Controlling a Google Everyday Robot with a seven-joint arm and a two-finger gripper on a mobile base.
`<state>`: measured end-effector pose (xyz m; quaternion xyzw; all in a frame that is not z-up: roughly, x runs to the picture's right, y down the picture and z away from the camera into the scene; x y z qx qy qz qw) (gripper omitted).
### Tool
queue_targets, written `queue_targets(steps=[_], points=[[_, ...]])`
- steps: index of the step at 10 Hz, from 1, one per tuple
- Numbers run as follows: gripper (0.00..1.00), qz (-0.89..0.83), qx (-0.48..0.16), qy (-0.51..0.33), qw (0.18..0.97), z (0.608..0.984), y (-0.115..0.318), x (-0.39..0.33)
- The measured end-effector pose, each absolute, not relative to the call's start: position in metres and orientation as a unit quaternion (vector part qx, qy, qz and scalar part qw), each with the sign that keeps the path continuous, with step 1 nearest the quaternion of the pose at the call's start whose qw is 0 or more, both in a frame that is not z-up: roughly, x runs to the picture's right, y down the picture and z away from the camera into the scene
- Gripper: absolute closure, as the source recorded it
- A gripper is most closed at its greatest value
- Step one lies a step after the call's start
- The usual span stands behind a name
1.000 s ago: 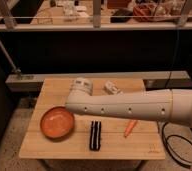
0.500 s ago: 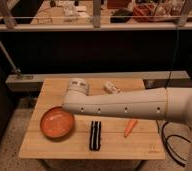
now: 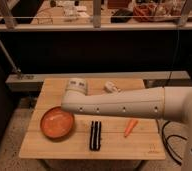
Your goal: Drag the ceramic bowl in a circle
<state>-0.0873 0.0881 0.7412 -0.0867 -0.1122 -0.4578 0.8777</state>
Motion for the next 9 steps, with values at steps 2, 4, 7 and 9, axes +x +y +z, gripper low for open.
queue_targets(steps=[2, 4, 7, 9], points=[[0.90, -0.467, -0.080, -0.110, 0.874, 0.742, 0.085, -0.092], [0.86, -0.476, -0.073, -0.107, 0.870, 0.744, 0.080, -0.093], [0.86, -0.489, -0.062, -0.104, 0.864, 0.746, 0.074, -0.099], [0.86, -0.497, -0.055, -0.102, 0.860, 0.749, 0.069, -0.099]])
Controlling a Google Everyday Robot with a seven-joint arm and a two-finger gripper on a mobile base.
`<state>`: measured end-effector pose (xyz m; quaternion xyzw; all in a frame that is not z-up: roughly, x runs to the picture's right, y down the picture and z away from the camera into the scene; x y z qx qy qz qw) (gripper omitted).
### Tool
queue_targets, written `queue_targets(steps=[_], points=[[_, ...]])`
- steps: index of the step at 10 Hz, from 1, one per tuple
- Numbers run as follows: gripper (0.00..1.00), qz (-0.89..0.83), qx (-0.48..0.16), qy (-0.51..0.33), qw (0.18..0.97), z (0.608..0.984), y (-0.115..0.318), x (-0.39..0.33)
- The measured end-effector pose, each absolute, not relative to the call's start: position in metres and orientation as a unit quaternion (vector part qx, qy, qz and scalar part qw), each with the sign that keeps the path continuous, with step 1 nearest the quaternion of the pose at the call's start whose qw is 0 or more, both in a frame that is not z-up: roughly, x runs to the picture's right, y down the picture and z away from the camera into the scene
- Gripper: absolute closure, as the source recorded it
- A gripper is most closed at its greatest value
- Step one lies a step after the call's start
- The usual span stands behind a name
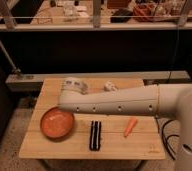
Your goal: Drag the ceramic bowl in a circle
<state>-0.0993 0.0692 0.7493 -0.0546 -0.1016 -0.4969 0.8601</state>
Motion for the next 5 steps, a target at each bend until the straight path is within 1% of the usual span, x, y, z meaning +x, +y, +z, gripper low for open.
queue_targets(steps=[1, 3, 5], points=[[0.87, -0.500, -0.051, -0.101, 0.859, 0.7515, 0.0675, -0.0993], [0.97, -0.507, -0.042, -0.099, 0.855, 0.7555, 0.0625, -0.1001], [0.97, -0.513, -0.035, -0.098, 0.852, 0.7587, 0.0586, -0.1013]])
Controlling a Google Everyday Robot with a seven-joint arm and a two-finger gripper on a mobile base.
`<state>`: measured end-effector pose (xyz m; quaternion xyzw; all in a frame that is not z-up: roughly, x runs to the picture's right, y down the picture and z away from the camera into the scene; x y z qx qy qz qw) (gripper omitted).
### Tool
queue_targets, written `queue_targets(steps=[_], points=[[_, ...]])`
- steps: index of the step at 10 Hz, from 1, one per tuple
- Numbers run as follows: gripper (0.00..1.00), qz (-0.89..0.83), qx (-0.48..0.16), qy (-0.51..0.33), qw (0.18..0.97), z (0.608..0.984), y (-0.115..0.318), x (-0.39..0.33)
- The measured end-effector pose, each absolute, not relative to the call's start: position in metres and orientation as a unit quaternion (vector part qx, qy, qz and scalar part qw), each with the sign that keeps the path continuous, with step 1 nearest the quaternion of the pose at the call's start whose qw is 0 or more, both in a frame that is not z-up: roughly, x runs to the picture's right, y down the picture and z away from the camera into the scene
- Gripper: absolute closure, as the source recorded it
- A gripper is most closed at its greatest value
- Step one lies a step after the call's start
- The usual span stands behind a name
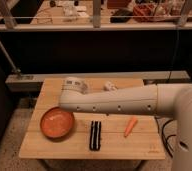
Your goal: Drag the ceramic bowl in a circle
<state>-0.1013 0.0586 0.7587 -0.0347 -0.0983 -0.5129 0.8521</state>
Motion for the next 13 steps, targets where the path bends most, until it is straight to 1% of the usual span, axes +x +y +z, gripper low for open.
queue_targets(steps=[10, 11, 13], points=[[0.97, -0.541, 0.006, -0.086, 0.837, 0.779, 0.039, -0.104], [0.97, -0.542, 0.002, -0.093, 0.835, 0.780, 0.039, -0.104], [0.97, -0.540, -0.024, -0.143, 0.829, 0.777, 0.045, -0.094]])
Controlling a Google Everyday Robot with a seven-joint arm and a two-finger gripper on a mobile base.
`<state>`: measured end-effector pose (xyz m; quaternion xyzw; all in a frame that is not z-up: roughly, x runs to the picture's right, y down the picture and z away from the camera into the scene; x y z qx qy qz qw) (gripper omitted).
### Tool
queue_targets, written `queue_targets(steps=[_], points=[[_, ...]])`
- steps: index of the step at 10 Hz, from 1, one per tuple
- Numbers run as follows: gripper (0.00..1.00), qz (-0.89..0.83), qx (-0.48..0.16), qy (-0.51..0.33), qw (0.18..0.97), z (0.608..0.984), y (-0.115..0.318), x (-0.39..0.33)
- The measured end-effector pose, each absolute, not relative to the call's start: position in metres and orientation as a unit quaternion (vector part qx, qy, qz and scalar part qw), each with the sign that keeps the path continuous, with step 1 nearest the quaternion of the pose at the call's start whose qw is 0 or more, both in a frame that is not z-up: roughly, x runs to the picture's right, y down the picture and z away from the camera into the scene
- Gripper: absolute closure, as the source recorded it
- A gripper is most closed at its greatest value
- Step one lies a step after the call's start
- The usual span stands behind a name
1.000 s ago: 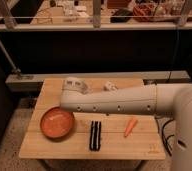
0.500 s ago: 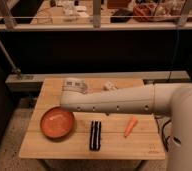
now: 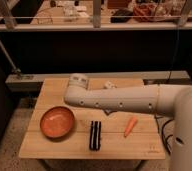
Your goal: Drag the ceramic bowl in a circle
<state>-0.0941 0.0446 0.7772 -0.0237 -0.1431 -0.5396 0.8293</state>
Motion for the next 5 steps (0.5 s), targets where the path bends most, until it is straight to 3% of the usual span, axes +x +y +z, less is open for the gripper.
queue_targets(steps=[5], points=[[0.97, -0.567, -0.049, -0.186, 0.801, 0.769, 0.061, -0.076]])
